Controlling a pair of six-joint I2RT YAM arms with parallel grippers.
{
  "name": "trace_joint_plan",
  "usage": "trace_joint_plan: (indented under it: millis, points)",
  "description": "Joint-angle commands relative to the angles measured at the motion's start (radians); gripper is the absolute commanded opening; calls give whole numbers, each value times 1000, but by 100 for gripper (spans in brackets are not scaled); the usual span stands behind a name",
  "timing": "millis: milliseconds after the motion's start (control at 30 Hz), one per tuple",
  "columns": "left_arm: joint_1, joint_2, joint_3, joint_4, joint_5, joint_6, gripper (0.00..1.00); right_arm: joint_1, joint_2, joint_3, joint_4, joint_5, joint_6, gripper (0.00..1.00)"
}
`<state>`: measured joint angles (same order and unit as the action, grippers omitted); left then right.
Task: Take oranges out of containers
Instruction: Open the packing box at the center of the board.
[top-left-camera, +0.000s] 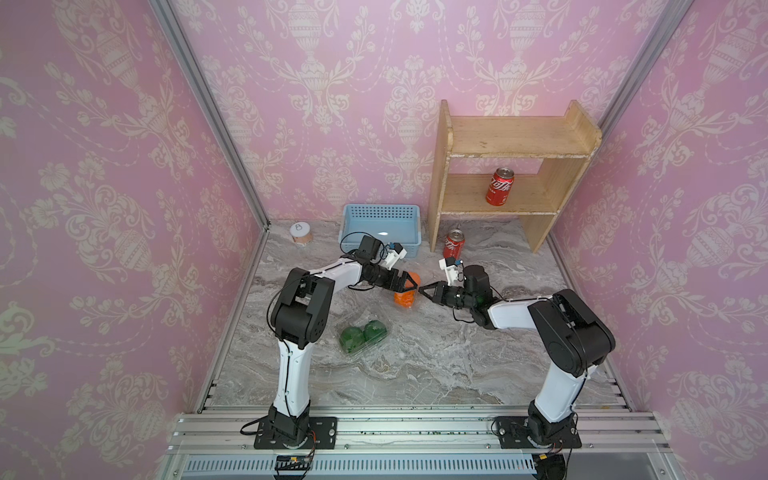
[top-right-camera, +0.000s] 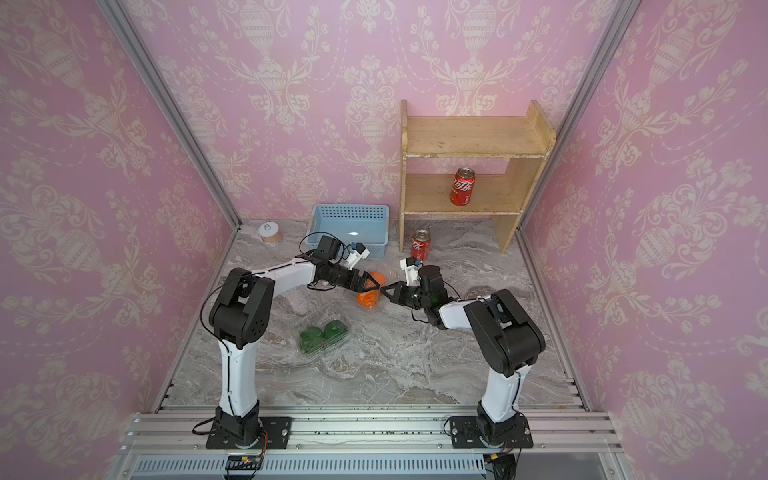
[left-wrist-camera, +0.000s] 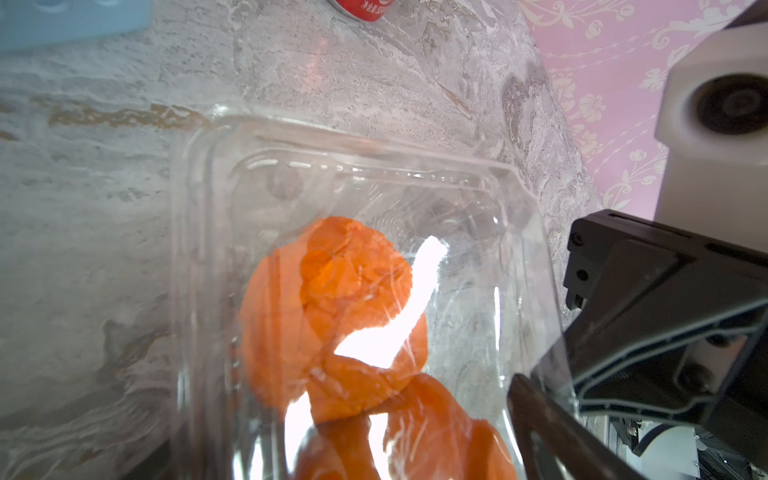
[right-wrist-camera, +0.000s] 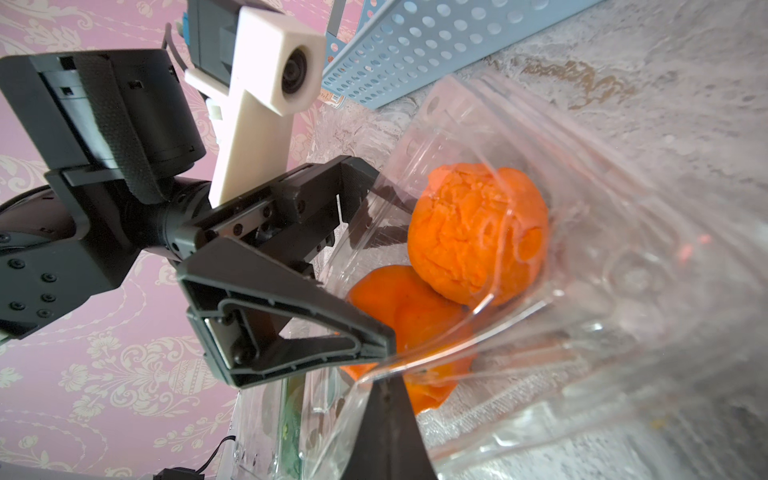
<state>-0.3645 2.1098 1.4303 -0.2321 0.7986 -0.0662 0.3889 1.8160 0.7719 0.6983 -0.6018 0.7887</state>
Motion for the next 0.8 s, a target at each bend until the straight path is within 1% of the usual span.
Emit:
trace_joint_plan:
  millis: [0, 367, 667, 767]
  points:
    - [-40, 26, -7, -59, 56, -7, 97, 9, 34, -8, -39, 51, -11, 0]
    - [-37, 26, -8, -35, 74, -26, 97, 9, 17, -14, -130, 89, -57, 0]
    - [-36, 26, -14, -17, 81, -33, 97, 1, 18, 14, -73, 62, -12, 0]
    - [-31, 23, -23, 4, 94, -48, 97, -9, 22, 15, -34, 32, 16, 8]
